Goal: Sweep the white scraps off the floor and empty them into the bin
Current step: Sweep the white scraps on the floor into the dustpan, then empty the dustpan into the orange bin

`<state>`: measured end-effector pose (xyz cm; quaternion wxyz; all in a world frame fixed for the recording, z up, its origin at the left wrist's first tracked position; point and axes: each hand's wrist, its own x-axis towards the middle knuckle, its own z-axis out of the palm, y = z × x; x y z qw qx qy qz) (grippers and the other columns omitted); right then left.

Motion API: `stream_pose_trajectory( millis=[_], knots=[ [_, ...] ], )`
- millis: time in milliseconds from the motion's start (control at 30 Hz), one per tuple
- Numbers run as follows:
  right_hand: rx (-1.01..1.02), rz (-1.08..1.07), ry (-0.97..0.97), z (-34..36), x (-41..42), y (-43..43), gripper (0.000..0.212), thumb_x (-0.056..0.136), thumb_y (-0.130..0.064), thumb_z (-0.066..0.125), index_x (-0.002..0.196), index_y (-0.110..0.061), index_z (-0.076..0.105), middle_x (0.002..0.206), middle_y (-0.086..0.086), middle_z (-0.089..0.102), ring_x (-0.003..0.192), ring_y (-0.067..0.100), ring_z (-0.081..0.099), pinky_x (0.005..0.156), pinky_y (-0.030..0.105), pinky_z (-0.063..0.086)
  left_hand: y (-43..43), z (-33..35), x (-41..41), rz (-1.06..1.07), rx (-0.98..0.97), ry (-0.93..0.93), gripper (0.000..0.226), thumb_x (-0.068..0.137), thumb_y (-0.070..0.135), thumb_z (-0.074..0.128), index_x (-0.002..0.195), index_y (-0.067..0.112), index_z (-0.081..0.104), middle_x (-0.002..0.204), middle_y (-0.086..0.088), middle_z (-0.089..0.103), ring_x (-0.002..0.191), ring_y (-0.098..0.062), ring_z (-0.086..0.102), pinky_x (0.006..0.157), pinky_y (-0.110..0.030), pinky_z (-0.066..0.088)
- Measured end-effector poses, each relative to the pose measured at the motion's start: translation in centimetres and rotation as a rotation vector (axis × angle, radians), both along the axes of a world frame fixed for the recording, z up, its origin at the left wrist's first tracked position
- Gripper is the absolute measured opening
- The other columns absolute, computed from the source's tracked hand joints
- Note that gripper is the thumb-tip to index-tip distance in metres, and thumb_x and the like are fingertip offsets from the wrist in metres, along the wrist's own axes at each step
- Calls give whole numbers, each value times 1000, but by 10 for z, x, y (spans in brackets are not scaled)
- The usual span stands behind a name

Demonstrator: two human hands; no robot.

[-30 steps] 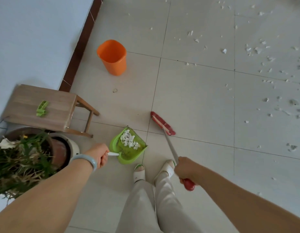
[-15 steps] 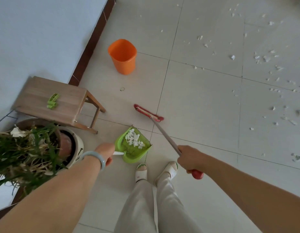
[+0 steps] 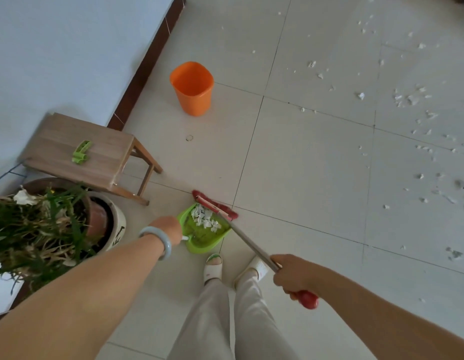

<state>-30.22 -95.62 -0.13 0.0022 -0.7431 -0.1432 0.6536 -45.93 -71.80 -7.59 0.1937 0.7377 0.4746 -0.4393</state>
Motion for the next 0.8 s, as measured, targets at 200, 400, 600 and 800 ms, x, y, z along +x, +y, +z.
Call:
stream_pose_trajectory(
  millis=[200,400,600,800],
  knots=[
    [50,-203,42,32,24,-2,46,89,-3,46,134,-10,48,67,6,52,45,12,47,41,18,38,3,22,11,-37,30,-18,28,96,18,44,111,5,64,112,-7,66,88,-22,60,76,-27,45],
    [130,-296,-46,49,48,1,46,89,-3,47,135,-8,46,71,9,53,48,14,47,40,18,38,4,42,31,84,-29,-144,32,95,12,45,116,-1,64,118,-16,65,111,-28,62,83,-31,49],
    [201,-344,-182,60,86,3,46,88,1,37,132,-11,46,75,11,50,49,15,47,39,18,35,10,69,59,187,33,-282,23,92,10,45,92,5,67,62,-1,49,69,-20,56,60,-27,46],
    [252,-279,-332,60,131,7,32,88,2,34,117,-4,47,72,11,50,49,17,49,40,21,39,35,86,97,550,-51,-515,34,92,3,48,121,-10,57,63,2,46,53,-10,46,42,-16,41]
  ],
)
